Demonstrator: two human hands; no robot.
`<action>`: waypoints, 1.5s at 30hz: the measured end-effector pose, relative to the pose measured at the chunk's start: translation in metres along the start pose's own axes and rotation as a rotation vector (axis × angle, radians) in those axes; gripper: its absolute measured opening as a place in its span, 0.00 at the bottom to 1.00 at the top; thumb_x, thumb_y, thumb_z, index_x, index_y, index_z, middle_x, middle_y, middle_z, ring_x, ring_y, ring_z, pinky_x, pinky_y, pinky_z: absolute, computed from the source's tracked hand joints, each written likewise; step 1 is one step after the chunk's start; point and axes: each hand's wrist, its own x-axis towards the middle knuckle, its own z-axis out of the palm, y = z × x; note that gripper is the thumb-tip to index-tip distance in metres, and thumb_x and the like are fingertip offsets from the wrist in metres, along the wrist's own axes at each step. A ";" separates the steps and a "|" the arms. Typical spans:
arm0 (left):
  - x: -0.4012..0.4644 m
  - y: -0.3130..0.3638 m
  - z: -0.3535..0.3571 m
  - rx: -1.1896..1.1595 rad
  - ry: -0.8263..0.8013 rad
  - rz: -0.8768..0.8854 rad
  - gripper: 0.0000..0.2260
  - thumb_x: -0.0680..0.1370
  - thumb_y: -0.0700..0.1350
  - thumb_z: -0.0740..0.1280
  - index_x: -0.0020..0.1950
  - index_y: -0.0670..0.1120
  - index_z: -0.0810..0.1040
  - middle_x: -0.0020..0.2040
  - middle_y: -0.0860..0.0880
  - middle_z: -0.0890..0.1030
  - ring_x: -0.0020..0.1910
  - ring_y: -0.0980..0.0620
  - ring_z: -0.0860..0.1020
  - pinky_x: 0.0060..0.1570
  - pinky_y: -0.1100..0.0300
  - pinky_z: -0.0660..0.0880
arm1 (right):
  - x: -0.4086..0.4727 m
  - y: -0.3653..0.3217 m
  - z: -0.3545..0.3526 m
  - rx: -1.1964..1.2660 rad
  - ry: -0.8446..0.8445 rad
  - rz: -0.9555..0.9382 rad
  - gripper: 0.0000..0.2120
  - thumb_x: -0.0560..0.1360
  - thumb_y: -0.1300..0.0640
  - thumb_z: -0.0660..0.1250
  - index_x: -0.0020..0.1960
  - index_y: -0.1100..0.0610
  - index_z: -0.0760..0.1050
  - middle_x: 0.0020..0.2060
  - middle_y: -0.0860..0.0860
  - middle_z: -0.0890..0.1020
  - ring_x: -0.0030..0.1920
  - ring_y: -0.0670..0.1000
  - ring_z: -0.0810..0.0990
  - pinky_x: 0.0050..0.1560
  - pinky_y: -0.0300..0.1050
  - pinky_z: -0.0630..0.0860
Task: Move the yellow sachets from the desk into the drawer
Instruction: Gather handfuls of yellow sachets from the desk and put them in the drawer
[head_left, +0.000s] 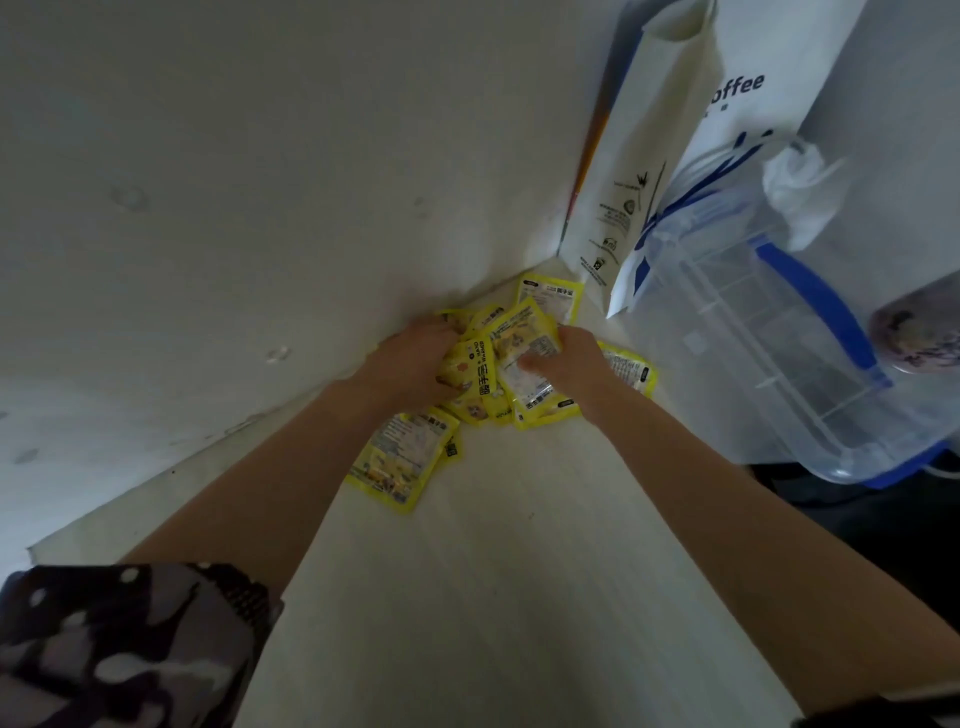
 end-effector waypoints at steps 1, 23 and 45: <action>0.000 -0.001 0.001 -0.001 -0.001 -0.012 0.33 0.71 0.50 0.74 0.72 0.43 0.67 0.73 0.44 0.66 0.73 0.45 0.62 0.69 0.51 0.64 | 0.001 0.001 0.001 -0.002 0.007 0.006 0.20 0.71 0.58 0.74 0.62 0.58 0.77 0.54 0.56 0.83 0.54 0.56 0.81 0.55 0.51 0.77; -0.046 0.012 -0.004 -0.311 0.319 -0.206 0.20 0.66 0.48 0.78 0.55 0.44 0.79 0.48 0.45 0.74 0.45 0.50 0.71 0.44 0.59 0.66 | -0.046 0.029 -0.033 0.261 0.086 0.021 0.13 0.72 0.61 0.72 0.56 0.60 0.79 0.50 0.57 0.84 0.53 0.57 0.82 0.58 0.55 0.78; -0.257 0.120 0.112 -1.495 0.372 -0.636 0.14 0.69 0.38 0.76 0.52 0.46 0.80 0.49 0.42 0.84 0.46 0.41 0.83 0.44 0.37 0.80 | -0.267 0.131 -0.014 0.472 0.156 0.081 0.12 0.74 0.59 0.71 0.57 0.59 0.77 0.50 0.56 0.84 0.48 0.56 0.84 0.48 0.55 0.82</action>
